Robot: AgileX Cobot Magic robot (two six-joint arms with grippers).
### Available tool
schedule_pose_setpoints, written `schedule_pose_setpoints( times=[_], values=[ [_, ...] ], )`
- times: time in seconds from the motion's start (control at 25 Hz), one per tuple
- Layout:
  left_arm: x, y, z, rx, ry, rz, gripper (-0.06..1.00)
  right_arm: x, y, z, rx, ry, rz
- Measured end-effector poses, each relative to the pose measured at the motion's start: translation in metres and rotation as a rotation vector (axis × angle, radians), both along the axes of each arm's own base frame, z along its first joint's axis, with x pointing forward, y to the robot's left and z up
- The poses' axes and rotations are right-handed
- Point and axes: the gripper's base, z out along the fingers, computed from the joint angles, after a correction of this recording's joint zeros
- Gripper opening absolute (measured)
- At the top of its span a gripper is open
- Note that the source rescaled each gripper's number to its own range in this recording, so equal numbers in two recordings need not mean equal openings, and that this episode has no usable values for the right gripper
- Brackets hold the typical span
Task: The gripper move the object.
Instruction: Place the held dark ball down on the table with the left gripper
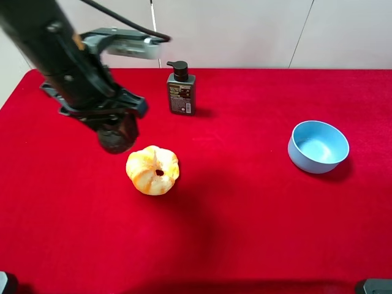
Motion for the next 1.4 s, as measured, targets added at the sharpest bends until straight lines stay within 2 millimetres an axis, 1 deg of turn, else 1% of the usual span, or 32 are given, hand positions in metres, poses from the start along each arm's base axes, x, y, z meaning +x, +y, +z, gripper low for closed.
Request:
schedule_pose_setpoints(
  times=[0.04,0.08,0.12,0.6,0.88,1.2,1.4],
  values=[
    [0.002,-0.005,0.000,-0.001,-0.002,-0.011,0.00,0.000,0.000,0.000,0.000,0.000,0.000],
    [0.002,-0.005,0.000,-0.001,-0.002,-0.011,0.00,0.000,0.000,0.000,0.000,0.000,0.000],
    [0.005,-0.017,-0.002,-0.001,-0.001,-0.034,0.00,0.000,0.000,0.000,0.000,0.000,0.000],
    [0.021,-0.079,-0.010,0.013,-0.015,-0.149,0.00,0.000,0.000,0.000,0.000,0.000,0.000],
    [0.031,-0.118,-0.022,0.012,-0.016,-0.203,0.00,0.000,0.000,0.000,0.000,0.000,0.000],
    [0.039,-0.155,-0.032,0.015,-0.012,-0.249,0.00,0.000,0.000,0.000,0.000,0.000,0.000],
    [0.041,-0.169,-0.038,0.014,-0.009,-0.267,0.00,0.000,0.000,0.000,0.000,0.000,0.000]
  ],
)
